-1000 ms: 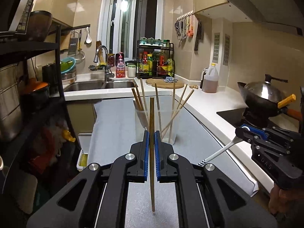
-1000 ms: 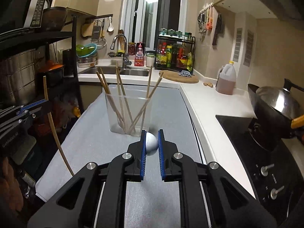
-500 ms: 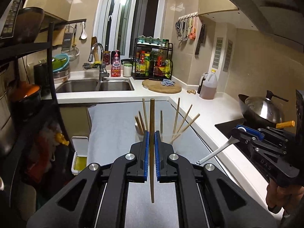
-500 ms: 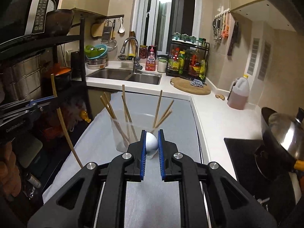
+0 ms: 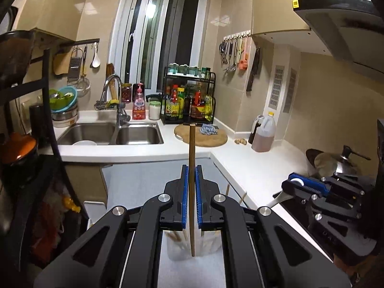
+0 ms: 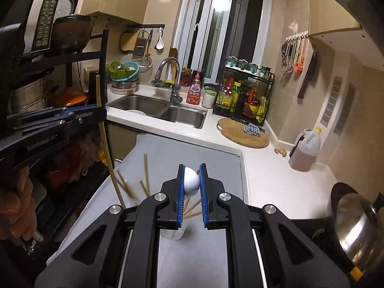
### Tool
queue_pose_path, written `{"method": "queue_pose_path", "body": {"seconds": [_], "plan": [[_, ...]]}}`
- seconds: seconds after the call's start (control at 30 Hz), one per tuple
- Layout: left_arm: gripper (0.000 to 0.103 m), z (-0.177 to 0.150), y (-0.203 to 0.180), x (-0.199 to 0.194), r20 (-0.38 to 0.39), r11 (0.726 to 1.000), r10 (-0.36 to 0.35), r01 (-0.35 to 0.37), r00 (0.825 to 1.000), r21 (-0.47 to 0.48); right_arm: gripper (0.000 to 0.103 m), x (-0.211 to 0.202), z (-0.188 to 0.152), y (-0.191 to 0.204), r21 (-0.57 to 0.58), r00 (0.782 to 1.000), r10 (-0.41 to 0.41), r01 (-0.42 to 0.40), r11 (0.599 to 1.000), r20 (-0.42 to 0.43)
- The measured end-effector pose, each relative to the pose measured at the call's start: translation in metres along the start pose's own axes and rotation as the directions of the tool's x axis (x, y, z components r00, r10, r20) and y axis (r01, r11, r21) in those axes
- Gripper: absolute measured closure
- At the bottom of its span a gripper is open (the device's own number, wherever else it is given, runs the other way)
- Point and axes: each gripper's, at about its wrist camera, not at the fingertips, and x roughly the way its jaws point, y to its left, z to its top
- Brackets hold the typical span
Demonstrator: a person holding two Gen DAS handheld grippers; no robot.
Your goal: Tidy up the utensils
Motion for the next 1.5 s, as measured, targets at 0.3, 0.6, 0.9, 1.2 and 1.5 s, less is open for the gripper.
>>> {"method": "queue_pose_path", "body": {"seconds": [0.3, 0.6, 0.9, 1.2, 1.5], "plan": [[0.097, -0.007, 0.009, 0.069, -0.058, 0.999, 0.04, -0.04, 0.998, 0.004, 0.091, 0.082, 0.0, -0.005, 0.036, 0.991, 0.049, -0.044, 0.998, -0.127], [0.097, -0.041, 0.017, 0.098, -0.149, 0.998, 0.061, -0.058, 0.987, 0.021, 0.091, 0.119, -0.033, 0.005, 0.052, 0.973, 0.078, -0.069, 0.996, -0.217], [0.087, -0.034, 0.012, 0.055, -0.124, 0.998, 0.065, -0.061, 0.99, 0.034, 0.075, 0.086, -0.034, 0.002, 0.065, 0.982, 0.049, -0.037, 0.997, -0.185], [0.073, -0.042, 0.002, -0.005, -0.078, 0.997, 0.072, -0.07, 0.994, 0.034, 0.062, 0.022, -0.035, 0.004, 0.08, 0.994, 0.03, -0.021, 0.997, -0.104], [0.054, -0.087, 0.004, -0.042, -0.058, 0.997, 0.072, -0.071, 0.996, 0.014, 0.051, -0.022, -0.075, 0.005, 0.152, 0.999, -0.018, 0.023, 0.988, -0.03]]}}
